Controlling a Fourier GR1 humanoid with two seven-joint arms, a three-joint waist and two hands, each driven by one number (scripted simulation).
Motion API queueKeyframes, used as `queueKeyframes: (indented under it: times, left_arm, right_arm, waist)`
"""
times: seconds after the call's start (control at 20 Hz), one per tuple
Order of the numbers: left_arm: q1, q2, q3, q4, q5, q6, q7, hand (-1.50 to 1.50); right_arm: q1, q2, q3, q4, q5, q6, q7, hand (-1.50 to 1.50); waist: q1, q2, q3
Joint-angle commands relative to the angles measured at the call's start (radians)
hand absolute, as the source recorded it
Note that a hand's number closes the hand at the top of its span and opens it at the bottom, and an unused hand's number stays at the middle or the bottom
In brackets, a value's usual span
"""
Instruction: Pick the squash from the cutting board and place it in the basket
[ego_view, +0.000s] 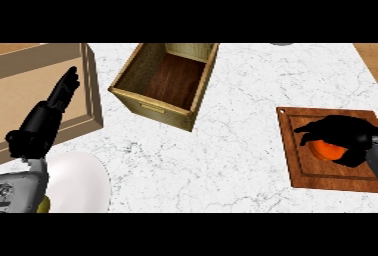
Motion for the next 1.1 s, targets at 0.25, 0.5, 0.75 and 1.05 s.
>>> queueKeyframes:
  times: [0.25, 0.5, 0.75, 1.05]
  left_arm:
    - [-0.018, -0.016, 0.013, 0.025, -0.006, -0.012, 0.013, 0.0]
    - [0.055, 0.02, 0.056, -0.049, 0.011, -0.038, -0.016, 0.0]
    - [0.024, -0.01, 0.036, 0.005, -0.004, -0.01, 0.0, 0.0]
    - [0.03, -0.017, 0.033, 0.017, -0.012, -0.004, -0.03, 0.0]
  right_arm:
    - [0.026, 0.054, 0.004, 0.074, 0.08, -0.115, -0.095, 1.5]
    - [0.017, 0.074, -0.048, 0.027, 0.071, -0.142, -0.11, 1.5]
    - [-0.082, 0.137, -0.345, 0.129, -0.033, -0.042, 0.453, 1.5]
    - [-0.211, 0.256, -0.512, 0.016, -0.075, -0.123, 0.884, 1.5]
  waist:
    - [-0.005, 0.006, 0.005]
    - [-0.002, 0.003, 0.005]
    - [-0.033, -0.005, 0.003]
    - [-0.03, -0.009, 0.001]
